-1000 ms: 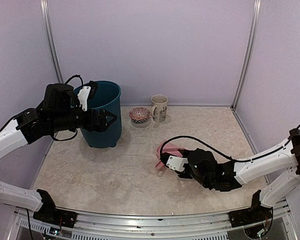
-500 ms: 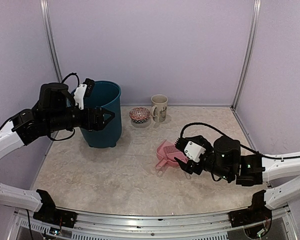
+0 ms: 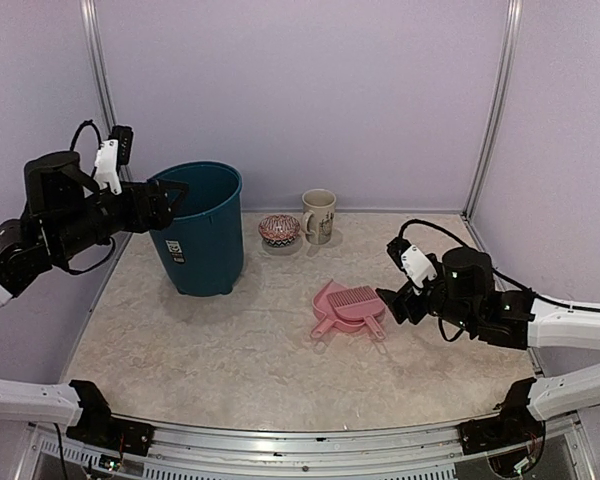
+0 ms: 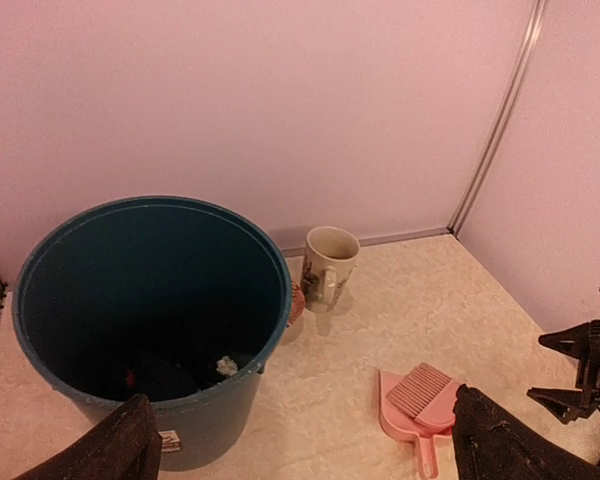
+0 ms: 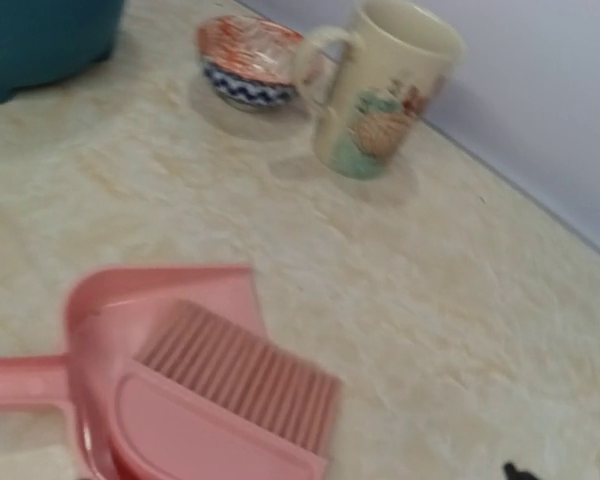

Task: Sweep away the paper scraps from the table
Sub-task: Reset both arms

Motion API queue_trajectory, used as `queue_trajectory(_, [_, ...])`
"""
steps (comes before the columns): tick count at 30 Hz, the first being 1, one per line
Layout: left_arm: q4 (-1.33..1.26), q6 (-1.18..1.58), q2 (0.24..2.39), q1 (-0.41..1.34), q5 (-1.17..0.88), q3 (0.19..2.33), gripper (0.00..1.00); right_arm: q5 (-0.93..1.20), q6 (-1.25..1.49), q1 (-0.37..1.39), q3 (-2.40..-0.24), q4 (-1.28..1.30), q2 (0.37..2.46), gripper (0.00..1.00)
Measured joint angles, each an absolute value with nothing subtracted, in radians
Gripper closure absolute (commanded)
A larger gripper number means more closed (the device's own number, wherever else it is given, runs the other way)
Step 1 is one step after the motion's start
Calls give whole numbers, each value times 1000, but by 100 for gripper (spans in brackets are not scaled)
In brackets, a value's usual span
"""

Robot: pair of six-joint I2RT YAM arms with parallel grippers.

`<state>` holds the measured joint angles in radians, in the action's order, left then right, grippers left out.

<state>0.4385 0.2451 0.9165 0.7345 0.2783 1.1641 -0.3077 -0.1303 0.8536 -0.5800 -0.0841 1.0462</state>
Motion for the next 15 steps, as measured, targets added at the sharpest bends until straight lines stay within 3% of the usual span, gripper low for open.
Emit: queue_trajectory(15, [407,311,868,343,479,1094,1,-202,21,557,-581,-65,998,5])
